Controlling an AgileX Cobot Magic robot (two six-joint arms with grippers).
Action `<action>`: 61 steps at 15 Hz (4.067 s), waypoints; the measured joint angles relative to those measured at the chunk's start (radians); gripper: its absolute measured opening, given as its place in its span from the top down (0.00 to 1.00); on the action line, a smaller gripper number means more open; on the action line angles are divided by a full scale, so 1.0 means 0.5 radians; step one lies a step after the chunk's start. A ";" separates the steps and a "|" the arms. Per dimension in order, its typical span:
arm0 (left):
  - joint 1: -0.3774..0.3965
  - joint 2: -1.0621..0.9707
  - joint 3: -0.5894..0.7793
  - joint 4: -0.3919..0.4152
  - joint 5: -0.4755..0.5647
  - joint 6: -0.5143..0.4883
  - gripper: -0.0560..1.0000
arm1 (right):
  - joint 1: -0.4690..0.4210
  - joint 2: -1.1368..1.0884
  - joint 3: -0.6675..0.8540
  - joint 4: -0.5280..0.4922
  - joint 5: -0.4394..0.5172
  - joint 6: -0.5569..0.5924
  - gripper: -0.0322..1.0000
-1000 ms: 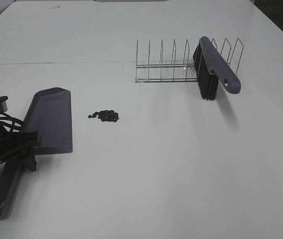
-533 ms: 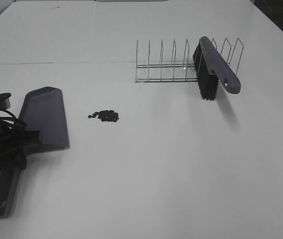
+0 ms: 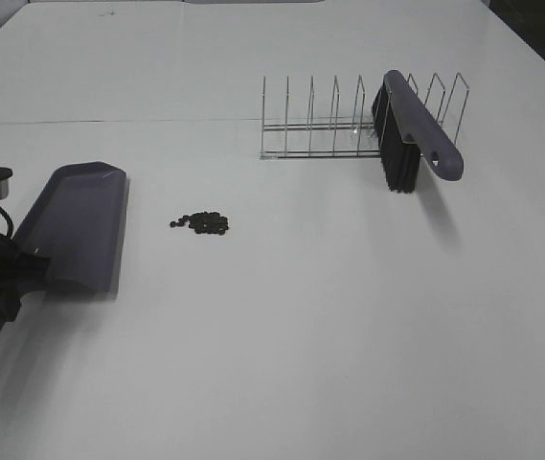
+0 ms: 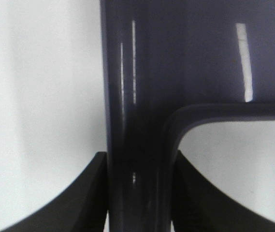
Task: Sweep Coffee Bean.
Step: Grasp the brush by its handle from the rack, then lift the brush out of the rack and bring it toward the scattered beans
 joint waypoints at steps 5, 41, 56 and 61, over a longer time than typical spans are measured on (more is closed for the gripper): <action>0.000 -0.028 0.000 0.076 0.046 0.032 0.64 | 0.000 0.954 -0.656 0.002 0.074 0.042 0.09; 0.000 -0.028 0.000 -0.018 0.044 0.098 0.64 | -0.268 4.332 -3.334 0.090 0.086 -0.494 0.61; 0.000 -0.034 -0.040 0.334 0.110 0.006 0.64 | -0.262 2.942 -1.360 -0.166 -0.518 -0.126 0.61; 0.000 -0.012 -0.050 0.724 0.172 -0.296 0.64 | -0.008 3.166 -1.190 -0.548 -0.666 0.190 0.61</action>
